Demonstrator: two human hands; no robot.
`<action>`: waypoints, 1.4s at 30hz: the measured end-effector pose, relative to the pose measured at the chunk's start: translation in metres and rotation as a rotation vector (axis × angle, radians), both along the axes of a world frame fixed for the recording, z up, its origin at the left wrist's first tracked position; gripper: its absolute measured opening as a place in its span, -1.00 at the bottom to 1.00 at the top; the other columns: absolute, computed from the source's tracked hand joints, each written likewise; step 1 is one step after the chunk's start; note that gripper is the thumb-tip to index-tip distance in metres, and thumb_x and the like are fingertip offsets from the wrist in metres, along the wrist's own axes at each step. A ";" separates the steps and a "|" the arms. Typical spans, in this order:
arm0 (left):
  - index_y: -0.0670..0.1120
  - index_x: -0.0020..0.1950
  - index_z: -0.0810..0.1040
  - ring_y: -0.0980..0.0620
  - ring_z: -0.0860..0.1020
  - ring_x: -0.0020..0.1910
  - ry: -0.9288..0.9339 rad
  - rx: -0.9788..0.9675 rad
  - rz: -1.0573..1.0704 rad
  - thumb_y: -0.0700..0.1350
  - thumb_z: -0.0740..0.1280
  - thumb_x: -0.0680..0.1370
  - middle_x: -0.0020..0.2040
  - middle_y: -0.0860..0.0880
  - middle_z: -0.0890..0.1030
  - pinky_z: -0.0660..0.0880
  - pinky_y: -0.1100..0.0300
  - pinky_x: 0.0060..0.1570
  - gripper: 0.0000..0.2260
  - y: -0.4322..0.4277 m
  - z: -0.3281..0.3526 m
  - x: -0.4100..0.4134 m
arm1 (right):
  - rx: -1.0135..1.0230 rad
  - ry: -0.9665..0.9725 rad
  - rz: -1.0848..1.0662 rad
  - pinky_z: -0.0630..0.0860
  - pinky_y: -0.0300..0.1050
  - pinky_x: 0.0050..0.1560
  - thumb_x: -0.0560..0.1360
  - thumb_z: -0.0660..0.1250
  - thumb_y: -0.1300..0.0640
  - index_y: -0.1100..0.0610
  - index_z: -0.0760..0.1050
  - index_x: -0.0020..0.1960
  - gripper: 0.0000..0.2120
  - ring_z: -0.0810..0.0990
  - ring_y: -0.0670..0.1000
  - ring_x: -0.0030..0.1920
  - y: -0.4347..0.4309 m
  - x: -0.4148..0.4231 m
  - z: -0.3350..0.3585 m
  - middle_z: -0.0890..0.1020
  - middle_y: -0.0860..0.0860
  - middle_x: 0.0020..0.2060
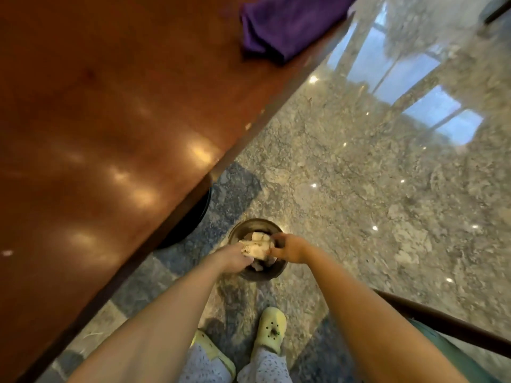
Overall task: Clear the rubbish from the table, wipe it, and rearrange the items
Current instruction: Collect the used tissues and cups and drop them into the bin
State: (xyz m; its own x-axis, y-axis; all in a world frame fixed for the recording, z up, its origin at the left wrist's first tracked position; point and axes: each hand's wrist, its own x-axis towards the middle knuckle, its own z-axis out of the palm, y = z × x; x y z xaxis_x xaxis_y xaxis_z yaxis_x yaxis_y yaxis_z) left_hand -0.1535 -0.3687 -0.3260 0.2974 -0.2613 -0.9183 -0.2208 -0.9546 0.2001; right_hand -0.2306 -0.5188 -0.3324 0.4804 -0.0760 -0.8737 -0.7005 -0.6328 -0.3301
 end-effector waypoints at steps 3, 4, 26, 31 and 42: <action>-0.10 0.39 0.35 -0.11 0.44 0.30 0.055 -0.008 -0.136 0.04 0.19 0.57 0.29 -0.12 0.47 0.38 0.10 0.17 -0.58 -0.009 0.069 0.003 | -0.013 0.049 0.124 0.28 0.02 0.38 0.53 0.22 -0.12 0.12 0.22 0.47 -0.41 0.34 0.16 0.40 -0.012 0.005 0.069 0.36 0.13 0.42; -0.11 0.41 0.33 -0.11 0.41 0.33 0.075 -0.002 -0.204 0.05 0.16 0.59 0.35 -0.13 0.43 0.36 0.09 0.22 -0.56 -0.013 0.093 0.004 | -0.032 0.041 0.152 0.28 0.03 0.38 0.54 0.20 -0.12 0.14 0.24 0.46 -0.43 0.34 0.17 0.40 -0.016 0.005 0.095 0.35 0.14 0.42; -0.10 0.48 0.25 -0.06 0.34 0.41 -0.345 -0.243 -0.257 0.06 0.12 0.62 0.48 -0.05 0.28 0.31 0.10 0.33 -0.54 0.044 0.470 0.091 | -0.443 -0.228 0.483 0.35 0.04 0.33 0.50 0.16 -0.27 0.03 0.22 0.47 -0.36 0.32 0.13 0.41 0.031 0.105 0.504 0.27 0.02 0.47; -0.19 0.42 0.35 -0.07 0.37 0.39 -0.547 -0.173 -0.172 0.04 0.16 0.60 0.43 -0.11 0.39 0.28 0.14 0.34 -0.54 0.125 0.474 0.115 | -0.396 -0.515 0.532 0.22 0.09 0.45 0.48 0.21 -0.26 0.07 0.11 0.51 -0.28 0.21 0.13 0.48 0.092 0.148 0.502 0.20 0.06 0.51; -0.14 0.48 0.22 -0.11 0.30 0.44 -0.710 -0.001 0.284 0.07 0.16 0.59 0.49 -0.12 0.29 0.26 0.11 0.36 -0.48 0.349 0.434 0.075 | -0.204 -0.641 0.977 0.23 -0.05 0.40 0.49 0.25 -0.20 0.15 0.19 0.47 -0.32 0.29 0.15 0.44 0.285 0.184 0.459 0.30 0.15 0.46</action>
